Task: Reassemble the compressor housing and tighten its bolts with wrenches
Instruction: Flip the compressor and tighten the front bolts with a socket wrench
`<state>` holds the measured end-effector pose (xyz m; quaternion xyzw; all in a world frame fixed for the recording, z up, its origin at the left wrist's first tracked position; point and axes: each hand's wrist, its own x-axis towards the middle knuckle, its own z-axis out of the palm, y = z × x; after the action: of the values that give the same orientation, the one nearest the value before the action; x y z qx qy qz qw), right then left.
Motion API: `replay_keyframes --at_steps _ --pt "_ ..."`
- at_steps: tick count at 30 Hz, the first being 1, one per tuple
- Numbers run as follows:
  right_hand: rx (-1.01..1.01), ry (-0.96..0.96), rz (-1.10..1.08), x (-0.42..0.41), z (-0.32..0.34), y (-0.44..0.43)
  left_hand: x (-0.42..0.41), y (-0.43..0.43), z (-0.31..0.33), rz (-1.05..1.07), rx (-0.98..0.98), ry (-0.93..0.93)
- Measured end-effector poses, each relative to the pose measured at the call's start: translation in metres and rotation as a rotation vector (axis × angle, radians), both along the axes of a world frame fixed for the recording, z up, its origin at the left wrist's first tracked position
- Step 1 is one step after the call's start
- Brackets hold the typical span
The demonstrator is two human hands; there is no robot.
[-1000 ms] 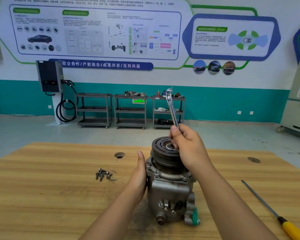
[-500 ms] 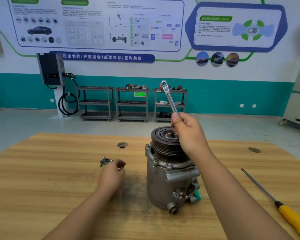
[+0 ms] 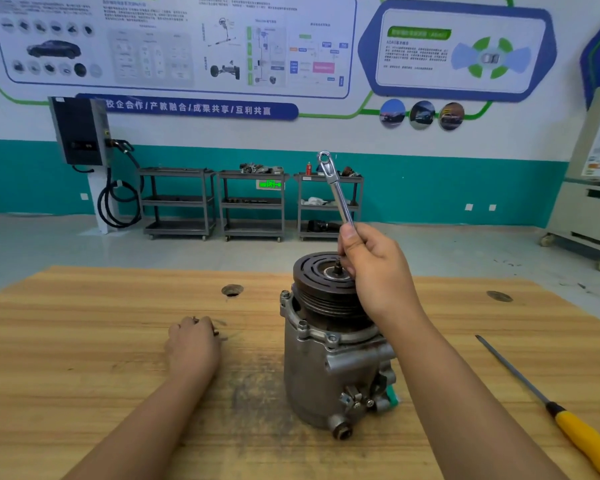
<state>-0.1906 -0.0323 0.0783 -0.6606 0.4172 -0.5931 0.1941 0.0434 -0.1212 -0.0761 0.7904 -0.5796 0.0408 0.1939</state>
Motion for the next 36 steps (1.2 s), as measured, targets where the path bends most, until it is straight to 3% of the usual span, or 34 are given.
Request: replay_keyframes --at_steps 6,13,17,19,23,29,36 --pt "0.007 0.002 -0.01 0.002 -0.001 0.002 -0.001 0.003 -0.002 -0.034 -0.014 0.006" --pt "0.016 0.002 -0.008 0.002 0.0 0.003 -0.035 0.045 0.044 -0.273 -0.442 0.919" --pt "0.017 0.003 -0.012 0.003 0.0 0.005 -0.06 0.092 0.086 -0.544 -0.631 1.168" --pt "0.007 -0.006 -0.011 0.004 -0.001 0.006 -0.071 0.113 0.098 -0.709 -0.626 1.279" --pt "0.01 -0.004 -0.02 0.006 -0.002 0.007 -0.089 0.133 0.1 -0.839 -0.549 1.217" --pt "0.013 0.014 -0.021 0.004 -0.001 0.007 -0.093 0.128 0.093 -0.877 -0.615 0.921" --pt "-0.001 0.015 -0.028 0.005 0.0 0.007 -0.101 0.127 0.088 -0.88 -0.595 0.942"
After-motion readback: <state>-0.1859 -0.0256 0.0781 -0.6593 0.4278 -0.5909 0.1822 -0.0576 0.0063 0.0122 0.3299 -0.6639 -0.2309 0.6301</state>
